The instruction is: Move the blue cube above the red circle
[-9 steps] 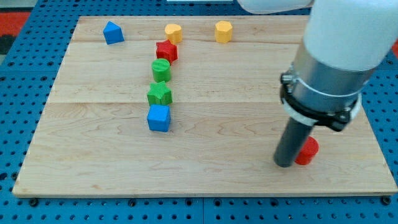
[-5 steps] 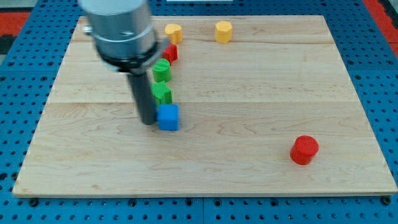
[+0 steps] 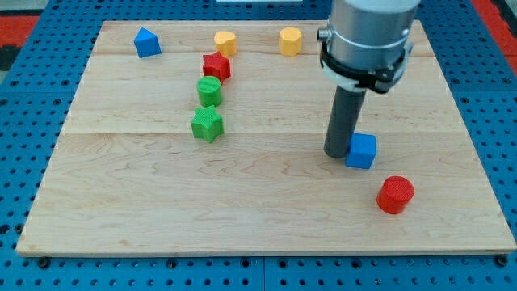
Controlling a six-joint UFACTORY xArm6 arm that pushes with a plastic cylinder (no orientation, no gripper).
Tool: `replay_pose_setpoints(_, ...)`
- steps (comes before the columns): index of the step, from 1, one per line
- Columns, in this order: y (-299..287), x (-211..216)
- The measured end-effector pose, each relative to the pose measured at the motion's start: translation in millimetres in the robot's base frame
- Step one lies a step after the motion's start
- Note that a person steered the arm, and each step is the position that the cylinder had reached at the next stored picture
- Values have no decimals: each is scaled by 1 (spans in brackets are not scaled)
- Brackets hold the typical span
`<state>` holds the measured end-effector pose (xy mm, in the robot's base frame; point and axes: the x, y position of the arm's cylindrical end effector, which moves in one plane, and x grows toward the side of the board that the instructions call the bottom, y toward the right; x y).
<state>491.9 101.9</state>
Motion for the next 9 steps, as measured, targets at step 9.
replay_pose_setpoints(9, 53, 49)
